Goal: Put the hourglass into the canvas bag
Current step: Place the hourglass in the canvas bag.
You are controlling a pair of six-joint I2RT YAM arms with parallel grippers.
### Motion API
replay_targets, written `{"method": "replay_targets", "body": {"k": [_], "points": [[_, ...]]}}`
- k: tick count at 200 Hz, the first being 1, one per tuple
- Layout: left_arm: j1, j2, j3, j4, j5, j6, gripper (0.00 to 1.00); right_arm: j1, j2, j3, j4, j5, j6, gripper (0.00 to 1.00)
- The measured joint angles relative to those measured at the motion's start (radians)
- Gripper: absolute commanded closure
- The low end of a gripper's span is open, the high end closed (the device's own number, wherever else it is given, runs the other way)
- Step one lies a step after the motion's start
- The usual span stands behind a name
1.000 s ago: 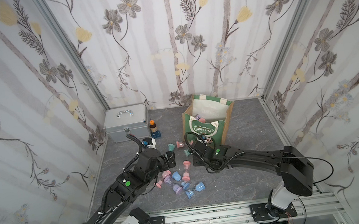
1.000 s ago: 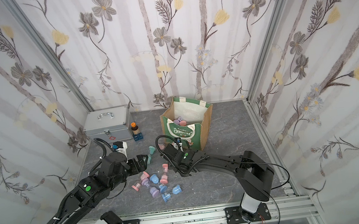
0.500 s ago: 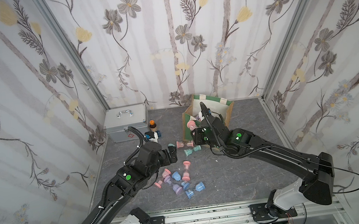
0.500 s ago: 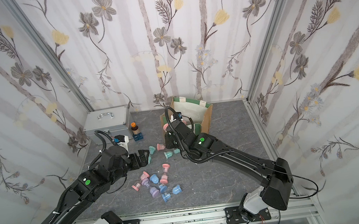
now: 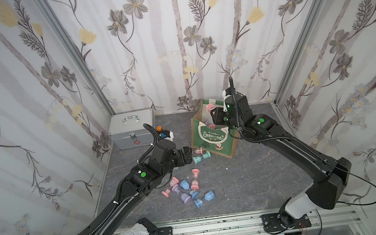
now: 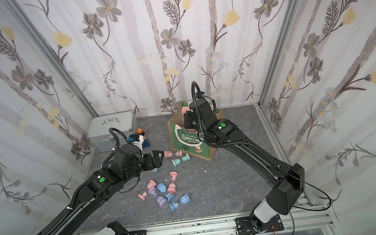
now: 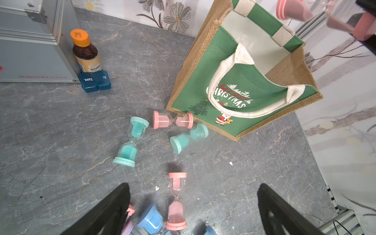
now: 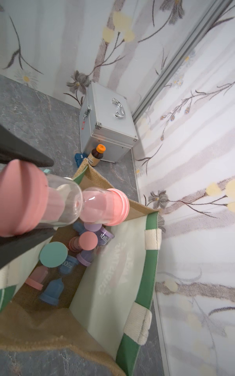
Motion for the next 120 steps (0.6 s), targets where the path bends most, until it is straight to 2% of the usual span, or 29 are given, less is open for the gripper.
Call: {"method": "replay_targets", "body": {"k": [44, 120], "points": [[0.000, 0.056, 0.015, 0.045, 0.010, 0.002, 0.00, -0.068, 0.099, 0.021, -0.025, -0.038, -0.010, 0.88], [0.000, 0.121, 0.007, 0.112, 0.003, 0.002, 0.00, -0.129, 0.292, 0.097, -0.043, -0.070, -0.010, 0.88]]}}
